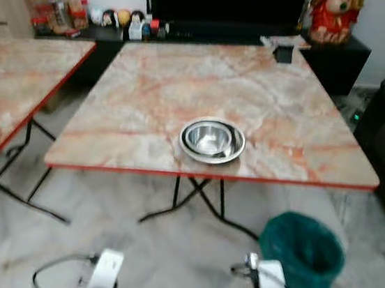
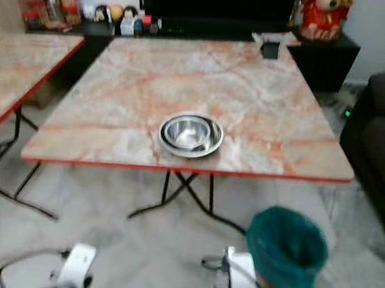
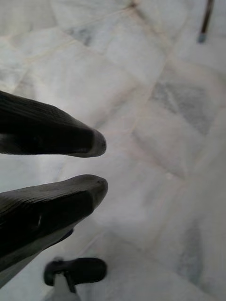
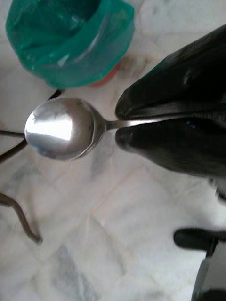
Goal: Setting the table
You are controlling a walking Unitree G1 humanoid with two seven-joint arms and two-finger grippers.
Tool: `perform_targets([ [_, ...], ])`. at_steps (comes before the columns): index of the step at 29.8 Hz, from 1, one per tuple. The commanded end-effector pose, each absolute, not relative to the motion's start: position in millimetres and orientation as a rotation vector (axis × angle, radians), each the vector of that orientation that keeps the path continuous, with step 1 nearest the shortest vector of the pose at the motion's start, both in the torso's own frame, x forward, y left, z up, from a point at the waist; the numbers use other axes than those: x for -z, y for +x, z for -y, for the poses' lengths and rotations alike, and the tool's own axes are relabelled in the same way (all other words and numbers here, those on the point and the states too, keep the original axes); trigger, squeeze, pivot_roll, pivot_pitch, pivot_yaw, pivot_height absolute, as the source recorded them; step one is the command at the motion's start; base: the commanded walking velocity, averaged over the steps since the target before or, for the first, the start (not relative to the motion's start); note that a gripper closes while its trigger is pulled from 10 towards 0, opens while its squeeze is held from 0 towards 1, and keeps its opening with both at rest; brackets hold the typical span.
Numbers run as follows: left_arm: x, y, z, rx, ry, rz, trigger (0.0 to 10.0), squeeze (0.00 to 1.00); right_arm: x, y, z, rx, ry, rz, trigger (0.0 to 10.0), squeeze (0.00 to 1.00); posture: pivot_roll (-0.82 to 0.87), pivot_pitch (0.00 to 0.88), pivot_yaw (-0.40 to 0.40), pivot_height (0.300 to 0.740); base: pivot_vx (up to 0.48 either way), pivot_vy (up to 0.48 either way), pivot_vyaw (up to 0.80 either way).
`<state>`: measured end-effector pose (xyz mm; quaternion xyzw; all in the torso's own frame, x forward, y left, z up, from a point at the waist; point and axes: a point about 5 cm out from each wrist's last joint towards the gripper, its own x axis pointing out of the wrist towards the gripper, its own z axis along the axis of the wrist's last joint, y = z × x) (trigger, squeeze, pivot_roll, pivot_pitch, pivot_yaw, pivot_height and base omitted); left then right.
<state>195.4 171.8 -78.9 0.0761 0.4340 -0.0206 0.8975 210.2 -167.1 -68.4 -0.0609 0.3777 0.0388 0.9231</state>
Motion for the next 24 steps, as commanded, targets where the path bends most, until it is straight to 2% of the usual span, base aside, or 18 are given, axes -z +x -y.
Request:
perform_targets([
  [1,78,198,-172,0.041,0.147,-0.892,10.0,0.0,62,219,167,-0.088,-0.135,-0.726,10.0,0.0,-0.09,0.0,0.072,0.74,0.0,0.0,0.0],
  [9,78,196,-174,0.031,0.147,-0.894,10.0,0.0,39,245,154,-0.19,-0.227,-0.519,10.0,0.0,-0.09,0.0,0.071,0.74,0.0,0.0,0.0],
  [16,79,194,-177,0.026,0.15,-0.894,10.0,0.0,5,266,139,-0.306,-0.3,-0.229,10.0,0.0,-0.1,0.015,0.077,0.74,0.0,0.0,0.0],
  [22,79,194,-177,0.026,0.151,-0.893,10.0,0.0,-1,266,135,-0.333,-0.32,-0.169,10.0,0.0,-0.09,0.018,0.075,0.74,0.0,0.0,0.0],
  [24,79,194,-177,0.024,0.151,-0.892,10.0,0.0,-10,264,132,-0.367,-0.348,-0.088,10.0,0.0,-0.09,0.019,0.076,0.74,0.0,0.0,0.0],
])
